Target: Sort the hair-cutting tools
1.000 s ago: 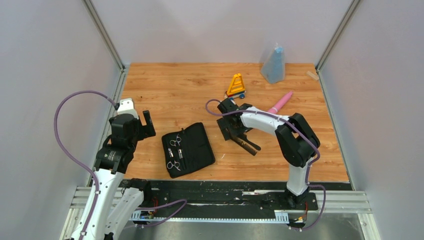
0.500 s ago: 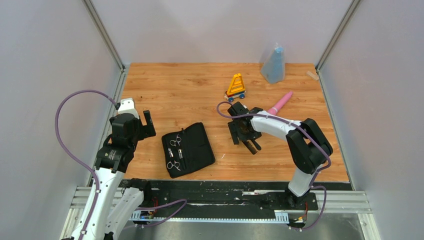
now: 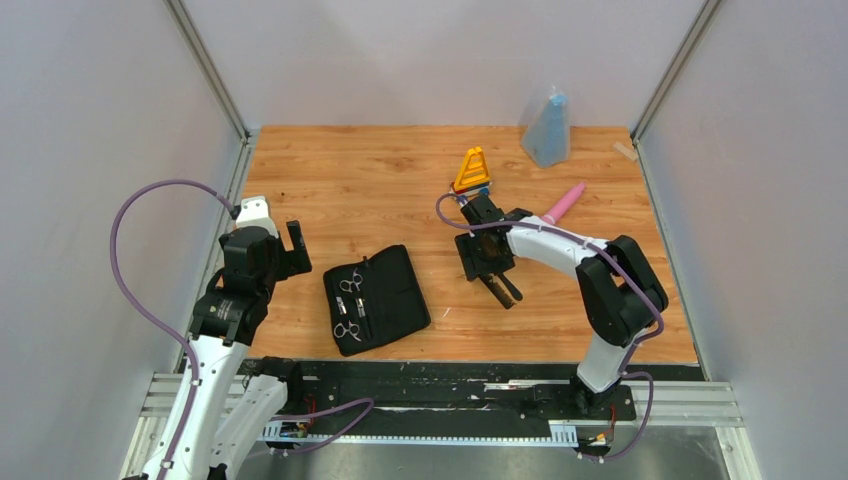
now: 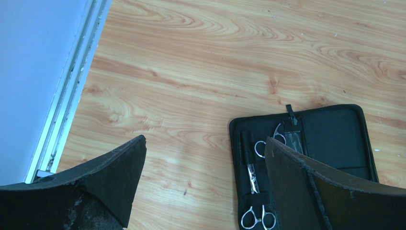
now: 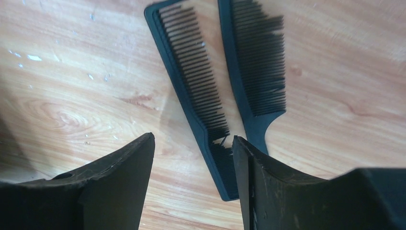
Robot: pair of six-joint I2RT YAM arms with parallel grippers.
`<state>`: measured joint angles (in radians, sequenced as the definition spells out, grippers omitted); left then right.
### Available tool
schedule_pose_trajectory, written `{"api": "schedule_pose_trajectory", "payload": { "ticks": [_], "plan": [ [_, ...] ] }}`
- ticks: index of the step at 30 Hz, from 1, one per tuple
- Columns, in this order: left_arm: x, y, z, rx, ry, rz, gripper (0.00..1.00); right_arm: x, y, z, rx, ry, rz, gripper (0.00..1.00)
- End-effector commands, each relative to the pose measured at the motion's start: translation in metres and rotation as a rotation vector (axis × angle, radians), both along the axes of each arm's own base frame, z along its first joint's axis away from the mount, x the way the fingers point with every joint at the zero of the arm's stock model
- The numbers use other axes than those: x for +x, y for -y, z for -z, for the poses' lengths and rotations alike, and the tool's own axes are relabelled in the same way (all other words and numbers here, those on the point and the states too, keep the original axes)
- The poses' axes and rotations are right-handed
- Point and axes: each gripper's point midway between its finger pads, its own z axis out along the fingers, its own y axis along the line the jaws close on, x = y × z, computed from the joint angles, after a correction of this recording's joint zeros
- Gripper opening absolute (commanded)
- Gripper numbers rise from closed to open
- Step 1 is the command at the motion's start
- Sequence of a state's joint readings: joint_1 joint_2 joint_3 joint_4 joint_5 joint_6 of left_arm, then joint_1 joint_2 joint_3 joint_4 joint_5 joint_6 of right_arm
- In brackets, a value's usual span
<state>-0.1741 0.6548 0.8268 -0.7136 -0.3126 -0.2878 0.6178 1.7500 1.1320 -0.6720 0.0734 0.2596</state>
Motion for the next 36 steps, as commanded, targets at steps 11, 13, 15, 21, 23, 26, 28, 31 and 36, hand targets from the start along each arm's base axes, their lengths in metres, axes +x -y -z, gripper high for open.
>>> {"api": "schedule_pose_trajectory", "payload": {
  "ticks": [11,13,15,21,23,26,28,31,36],
  "plan": [
    [0.004,0.001,-0.006,0.005,0.034,0.013,1.0,0.025,-0.008,0.014,0.028,-0.007,-0.055,0.62],
    [0.004,0.001,-0.007,0.004,0.036,0.015,1.0,0.023,-0.007,0.017,0.021,-0.018,-0.056,0.61],
    [0.004,0.001,-0.007,0.003,0.035,0.015,1.0,0.017,-0.011,0.019,0.042,-0.044,-0.067,0.59],
    [0.005,0.001,-0.007,0.003,0.036,0.018,1.0,0.001,-0.008,0.026,0.003,-0.086,-0.076,0.56],
    [0.005,0.002,-0.007,0.002,0.037,0.019,1.0,-0.001,-0.004,0.029,-0.031,-0.088,-0.065,0.53],
    [0.005,0.002,-0.007,0.001,0.036,0.021,1.0,-0.007,-0.001,0.031,-0.05,-0.103,-0.056,0.46],
    [0.005,0.002,-0.006,0.001,0.035,0.02,1.0,-0.012,-0.002,0.03,-0.051,-0.11,-0.049,0.41],
    [0.005,0.002,-0.006,0.0,0.034,0.022,1.0,-0.016,-0.005,0.022,-0.046,-0.099,-0.056,0.37],
    [0.005,0.002,-0.007,0.001,0.034,0.023,1.0,-0.014,-0.011,0.005,-0.024,-0.064,-0.056,0.31]
  ]
}}
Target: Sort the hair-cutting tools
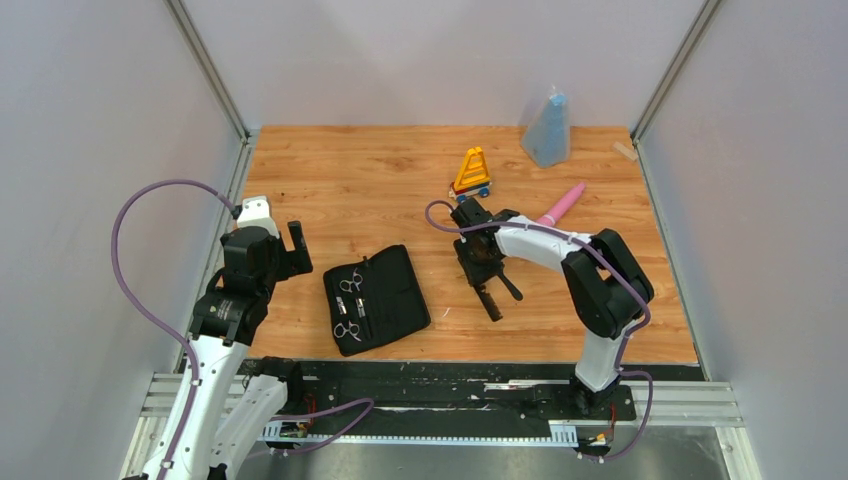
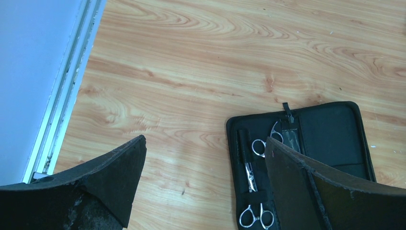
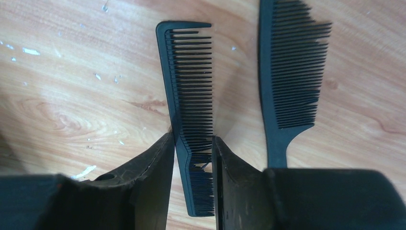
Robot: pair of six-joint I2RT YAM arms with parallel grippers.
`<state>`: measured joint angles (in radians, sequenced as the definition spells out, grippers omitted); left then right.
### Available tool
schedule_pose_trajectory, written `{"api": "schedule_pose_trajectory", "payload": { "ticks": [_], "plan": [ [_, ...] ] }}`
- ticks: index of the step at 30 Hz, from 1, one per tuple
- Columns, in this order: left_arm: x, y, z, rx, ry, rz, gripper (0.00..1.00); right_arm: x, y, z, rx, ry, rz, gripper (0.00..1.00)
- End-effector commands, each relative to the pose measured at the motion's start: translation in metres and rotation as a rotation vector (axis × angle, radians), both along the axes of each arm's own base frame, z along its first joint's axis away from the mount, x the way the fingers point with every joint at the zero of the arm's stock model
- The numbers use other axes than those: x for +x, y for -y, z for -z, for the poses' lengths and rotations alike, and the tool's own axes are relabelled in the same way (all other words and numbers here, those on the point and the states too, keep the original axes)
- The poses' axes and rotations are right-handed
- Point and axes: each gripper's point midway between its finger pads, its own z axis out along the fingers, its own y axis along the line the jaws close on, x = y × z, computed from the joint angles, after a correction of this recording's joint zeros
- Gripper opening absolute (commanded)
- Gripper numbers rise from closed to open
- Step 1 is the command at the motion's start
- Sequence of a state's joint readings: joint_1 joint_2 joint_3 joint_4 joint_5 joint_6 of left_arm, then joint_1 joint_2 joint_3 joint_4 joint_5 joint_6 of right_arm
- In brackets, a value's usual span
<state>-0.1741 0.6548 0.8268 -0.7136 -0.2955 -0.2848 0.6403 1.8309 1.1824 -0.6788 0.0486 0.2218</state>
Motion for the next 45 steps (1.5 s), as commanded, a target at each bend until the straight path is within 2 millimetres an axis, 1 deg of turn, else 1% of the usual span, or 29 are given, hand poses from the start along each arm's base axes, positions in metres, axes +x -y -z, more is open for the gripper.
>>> {"api": "schedule_pose_trajectory", "payload": {
  "ticks": [1,4,8,12,18,20,22,26,28,31,32,33,34,35,36,37,38,39,40,41,42,43,44,45],
  "plan": [
    [0.005,0.0,-0.007,0.007,0.036,0.007,1.0,-0.013,0.001,-0.013,-0.004,-0.014,0.011,0.31],
    [0.005,0.0,-0.006,0.007,0.035,0.007,1.0,-0.009,-0.001,-0.025,0.015,0.014,0.014,0.26],
    [0.005,-0.001,-0.006,0.008,0.035,0.005,1.0,-0.005,-0.003,-0.037,0.031,0.042,0.017,0.23],
    [0.005,-0.001,-0.006,0.009,0.035,0.005,1.0,-0.004,-0.005,-0.045,0.048,0.054,0.018,0.22],
    [0.005,0.0,-0.006,0.003,0.031,0.007,1.0,-0.002,-0.011,-0.063,0.084,0.079,0.017,0.22],
    [0.005,0.003,-0.005,-0.008,0.026,0.015,1.0,-0.002,-0.013,-0.069,0.094,0.089,0.015,0.21],
    [0.005,0.01,-0.004,-0.037,0.018,0.04,1.0,-0.002,-0.016,-0.075,0.102,0.1,0.009,0.21],
    [0.006,0.032,0.0,-0.14,-0.013,0.105,1.0,-0.004,-0.025,-0.089,0.121,0.124,-0.004,0.21],
    [0.008,0.046,0.003,-0.209,-0.031,0.145,1.0,-0.006,-0.031,-0.098,0.138,0.137,-0.012,0.21],
    [0.012,0.074,0.008,-0.334,-0.055,0.231,1.0,-0.01,-0.045,-0.11,0.17,0.157,-0.035,0.2],
    [0.013,0.082,0.008,-0.384,-0.058,0.236,1.0,-0.012,-0.049,-0.114,0.179,0.164,-0.044,0.2],
    [0.015,0.095,0.009,-0.456,-0.064,0.271,1.0,-0.013,-0.054,-0.118,0.187,0.172,-0.051,0.2],
    [0.016,0.103,0.009,-0.493,-0.067,0.293,1.0,-0.014,-0.058,-0.12,0.193,0.177,-0.058,0.19],
    [0.019,0.117,0.008,-0.566,-0.068,0.329,1.0,-0.016,-0.064,-0.124,0.201,0.183,-0.066,0.19],
    [0.019,0.126,0.011,-0.601,-0.083,0.351,1.0,-0.017,-0.068,-0.127,0.208,0.188,-0.071,0.19],
    [0.022,0.136,0.008,-0.654,-0.073,0.374,1.0,-0.019,-0.072,-0.129,0.215,0.191,-0.078,0.19],
    [0.021,0.147,0.013,-0.674,-0.095,0.396,1.0,-0.02,-0.077,-0.131,0.222,0.195,-0.086,0.19],
    [0.025,0.155,0.007,-0.71,-0.075,0.411,1.0,-0.022,-0.081,-0.134,0.23,0.198,-0.094,0.19],
    [0.023,0.167,0.011,-0.724,-0.097,0.436,1.0,-0.023,-0.085,-0.136,0.237,0.202,-0.1,0.19],
    [0.028,0.175,0.006,-0.755,-0.08,0.446,1.0,-0.023,-0.089,-0.139,0.242,0.207,-0.109,0.19],
    [0.026,0.185,0.012,-0.766,-0.101,0.465,1.0,-0.025,-0.091,-0.14,0.246,0.209,-0.116,0.19],
    [0.031,0.191,0.007,-0.793,-0.08,0.465,1.0,-0.026,-0.094,-0.143,0.252,0.213,-0.121,0.19],
    [0.034,0.199,0.01,-0.802,-0.08,0.476,1.0,-0.027,-0.097,-0.144,0.257,0.216,-0.123,0.19],
    [0.035,0.204,0.012,-0.822,-0.089,0.47,1.0,-0.028,-0.099,-0.146,0.265,0.22,-0.127,0.19]
  ]
}}
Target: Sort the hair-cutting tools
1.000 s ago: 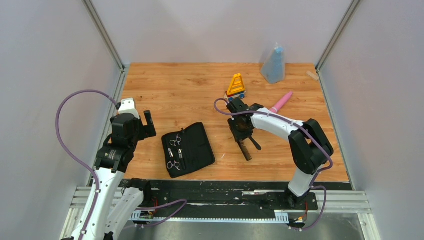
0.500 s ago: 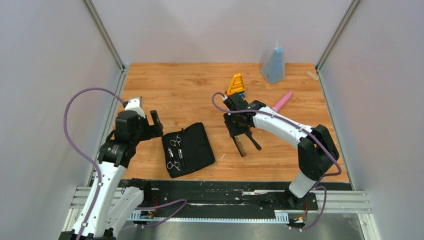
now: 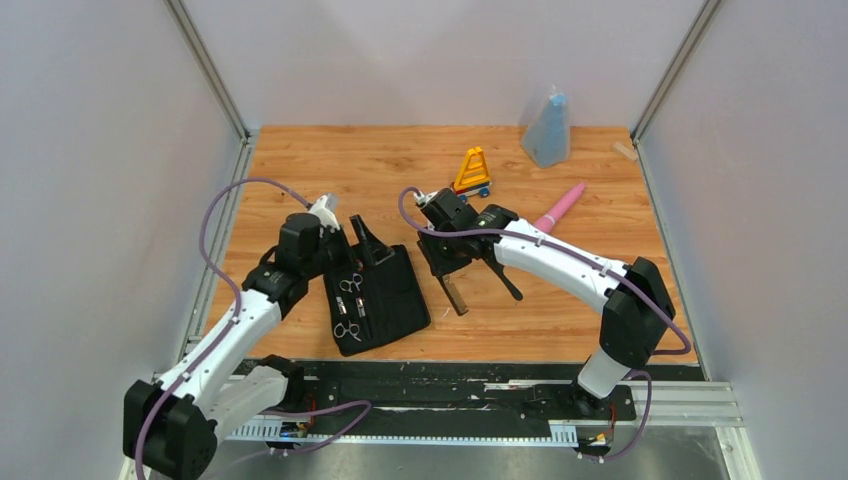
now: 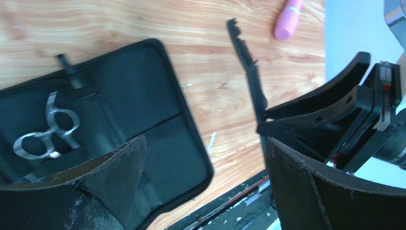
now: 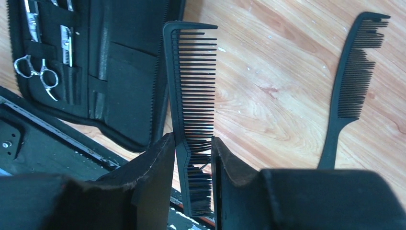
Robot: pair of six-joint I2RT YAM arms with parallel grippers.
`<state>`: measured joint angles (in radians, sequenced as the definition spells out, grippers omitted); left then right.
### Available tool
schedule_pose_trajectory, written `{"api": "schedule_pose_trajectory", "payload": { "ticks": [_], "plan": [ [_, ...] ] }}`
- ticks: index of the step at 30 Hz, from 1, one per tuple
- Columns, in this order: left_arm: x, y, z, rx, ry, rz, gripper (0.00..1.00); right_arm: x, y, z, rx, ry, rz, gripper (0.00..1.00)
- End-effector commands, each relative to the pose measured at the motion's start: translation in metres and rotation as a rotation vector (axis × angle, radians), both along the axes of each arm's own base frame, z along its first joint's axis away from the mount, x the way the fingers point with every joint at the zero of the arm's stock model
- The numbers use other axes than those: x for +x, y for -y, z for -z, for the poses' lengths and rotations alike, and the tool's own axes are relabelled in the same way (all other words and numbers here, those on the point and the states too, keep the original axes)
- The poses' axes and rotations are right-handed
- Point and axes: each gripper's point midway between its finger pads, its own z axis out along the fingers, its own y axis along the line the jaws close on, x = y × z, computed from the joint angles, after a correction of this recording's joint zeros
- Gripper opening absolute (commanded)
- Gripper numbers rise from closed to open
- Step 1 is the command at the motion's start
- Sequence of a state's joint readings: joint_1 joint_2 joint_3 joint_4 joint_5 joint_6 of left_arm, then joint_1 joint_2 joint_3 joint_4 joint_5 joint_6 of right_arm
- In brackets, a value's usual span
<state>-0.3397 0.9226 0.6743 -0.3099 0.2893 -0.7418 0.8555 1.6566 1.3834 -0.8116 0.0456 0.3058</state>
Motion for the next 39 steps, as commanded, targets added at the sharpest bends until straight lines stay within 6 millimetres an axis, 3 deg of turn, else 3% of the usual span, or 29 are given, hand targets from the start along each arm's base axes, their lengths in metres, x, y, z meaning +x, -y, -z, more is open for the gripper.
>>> {"api": "schedule_pose_trajectory", "payload": {
  "ticks": [1,8,16,18,21,24,28,33,39],
  "plan": [
    [0.02,0.039,-0.027,-0.178,0.072,0.026,0.99,0.003,-0.017,-0.033,0.083,0.06,0.01,0.18],
    [0.033,0.075,-0.008,-0.231,0.022,0.067,0.89,-0.006,-0.033,-0.041,0.137,0.072,-0.021,0.19],
    [0.04,0.095,0.006,-0.307,-0.021,0.063,0.62,-0.007,-0.038,-0.049,0.175,0.089,-0.022,0.18],
    [0.04,0.098,0.005,-0.337,-0.021,0.067,0.49,-0.006,-0.039,-0.05,0.185,0.093,-0.02,0.19],
    [0.04,0.1,0.001,-0.379,-0.018,0.057,0.19,-0.006,-0.039,-0.051,0.203,0.098,-0.008,0.18],
    [0.041,0.094,0.0,-0.393,0.001,0.018,0.02,-0.007,-0.04,-0.052,0.235,0.098,0.02,0.21],
    [0.041,0.077,0.0,-0.371,0.041,-0.052,0.0,-0.005,-0.036,-0.069,0.323,0.144,0.081,0.36],
    [0.042,0.038,0.0,-0.409,0.054,-0.159,0.0,-0.008,-0.019,-0.094,0.502,0.2,0.125,0.57],
    [0.034,0.014,-0.015,-0.531,0.078,-0.21,0.0,-0.032,-0.016,-0.105,0.742,0.146,0.083,0.73]
  ]
}}
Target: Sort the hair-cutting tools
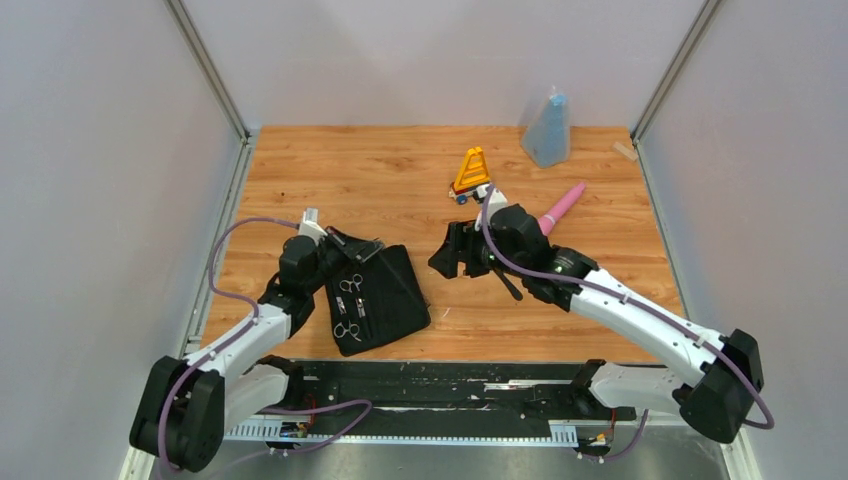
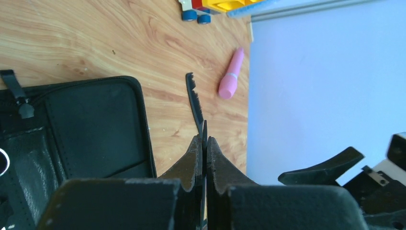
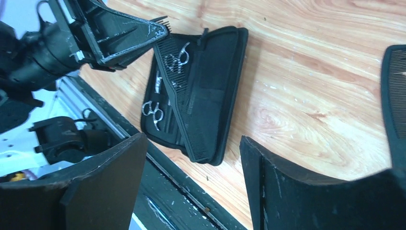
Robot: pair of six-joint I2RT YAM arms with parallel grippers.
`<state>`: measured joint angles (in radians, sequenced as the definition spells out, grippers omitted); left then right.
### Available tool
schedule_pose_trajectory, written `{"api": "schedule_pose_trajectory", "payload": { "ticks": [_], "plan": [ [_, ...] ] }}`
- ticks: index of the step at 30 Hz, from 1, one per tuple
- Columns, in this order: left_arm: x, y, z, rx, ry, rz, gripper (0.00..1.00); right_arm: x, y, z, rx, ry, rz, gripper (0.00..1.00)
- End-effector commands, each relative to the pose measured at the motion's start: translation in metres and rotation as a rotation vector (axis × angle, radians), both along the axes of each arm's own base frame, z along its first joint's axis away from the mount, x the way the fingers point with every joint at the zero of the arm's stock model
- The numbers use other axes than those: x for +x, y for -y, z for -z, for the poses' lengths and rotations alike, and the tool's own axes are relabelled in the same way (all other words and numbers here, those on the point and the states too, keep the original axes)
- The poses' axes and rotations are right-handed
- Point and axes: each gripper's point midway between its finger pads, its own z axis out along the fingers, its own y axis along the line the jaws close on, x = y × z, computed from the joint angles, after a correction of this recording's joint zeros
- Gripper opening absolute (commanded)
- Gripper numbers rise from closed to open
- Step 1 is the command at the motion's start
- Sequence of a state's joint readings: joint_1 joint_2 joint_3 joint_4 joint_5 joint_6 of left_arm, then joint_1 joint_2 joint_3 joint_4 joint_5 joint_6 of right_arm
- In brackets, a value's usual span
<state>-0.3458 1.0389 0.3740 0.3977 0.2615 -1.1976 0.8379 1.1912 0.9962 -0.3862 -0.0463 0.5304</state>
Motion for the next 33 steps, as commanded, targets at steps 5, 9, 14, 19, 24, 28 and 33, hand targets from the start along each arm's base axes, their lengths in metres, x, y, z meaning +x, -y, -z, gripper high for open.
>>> {"api": "schedule_pose_trajectory", "payload": {
  "ticks": [5,9,14,19,24,28,33],
  "plan": [
    [-0.008,-0.018,-0.05,-0.231,0.098,-0.072,0.0,-0.021,-0.016,-0.016,0.334,-0.042,-0.056,0.73],
    [-0.011,-0.023,-0.066,-0.315,0.118,-0.104,0.0,-0.025,-0.014,-0.02,0.443,-0.03,-0.059,0.71],
    [-0.015,-0.027,-0.081,-0.399,0.135,-0.119,0.0,-0.03,-0.019,-0.024,0.508,-0.043,-0.106,0.66],
    [-0.016,-0.026,-0.085,-0.428,0.135,-0.113,0.0,-0.036,-0.025,-0.031,0.572,-0.048,-0.159,0.56],
    [-0.016,-0.028,-0.092,-0.478,0.151,-0.119,0.0,-0.038,-0.029,-0.029,0.582,-0.066,-0.188,0.45],
    [-0.014,-0.028,-0.089,-0.485,0.145,-0.121,0.0,-0.041,-0.032,-0.028,0.589,-0.078,-0.214,0.4],
    [-0.013,-0.03,-0.09,-0.521,0.154,-0.13,0.0,-0.043,-0.036,-0.025,0.596,-0.097,-0.239,0.34]
  ]
}}
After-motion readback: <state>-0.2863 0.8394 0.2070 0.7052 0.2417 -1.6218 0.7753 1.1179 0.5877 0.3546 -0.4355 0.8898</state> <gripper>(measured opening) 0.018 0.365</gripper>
